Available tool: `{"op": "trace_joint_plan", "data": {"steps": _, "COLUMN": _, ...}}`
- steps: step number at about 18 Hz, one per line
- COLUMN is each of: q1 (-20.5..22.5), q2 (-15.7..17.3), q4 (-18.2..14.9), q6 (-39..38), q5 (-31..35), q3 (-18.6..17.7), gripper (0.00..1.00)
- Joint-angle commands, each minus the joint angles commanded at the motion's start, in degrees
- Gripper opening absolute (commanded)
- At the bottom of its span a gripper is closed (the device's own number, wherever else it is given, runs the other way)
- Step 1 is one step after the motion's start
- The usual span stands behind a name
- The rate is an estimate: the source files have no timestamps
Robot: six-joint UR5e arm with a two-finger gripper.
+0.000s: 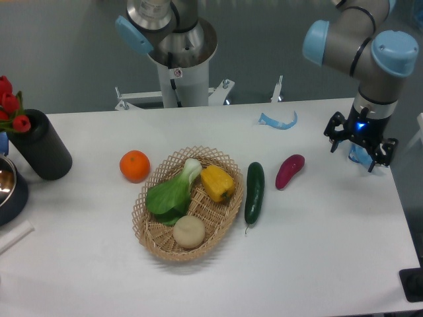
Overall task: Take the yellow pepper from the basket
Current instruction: 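Move the open gripper over the basket above the yellow pepper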
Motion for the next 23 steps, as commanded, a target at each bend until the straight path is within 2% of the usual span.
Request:
{"op": "trace_joint_plan", "data": {"steps": 6, "q1": -0.3, "q2": 0.6, "q4": -0.3, "q6": -0.2, "q5": 0.0, "q3": -0.2, "gripper": 1.00}}
{"op": "trace_joint_plan", "data": {"steps": 12, "q1": -3.6, "q2": 3.6, "q4": -0.4, "q6": -1.8, "q5": 0.2, "q3": -4.5, "gripper": 1.00}}
{"op": "trace_joint_plan", "data": {"steps": 14, "q1": -5.1, "q2": 4.0, "q4": -0.7, "q6": -4.5, "q5": 0.4, "q3": -5.0, "gripper": 1.00}}
{"op": "trace_joint_plan", "data": {"steps": 19, "q1": -10.5, "q2": 4.2, "q4": -1.0, "q6": -19.9, "q5": 0.3, "q3": -5.4, "gripper": 1.00}}
{"op": "trace_joint_plan", "data": {"steps": 23, "q1": -12.8, "q2": 5.4, "q4": -1.1, "q6": -21.3, "q5": -0.3, "q3": -6.4, "gripper": 1.00}}
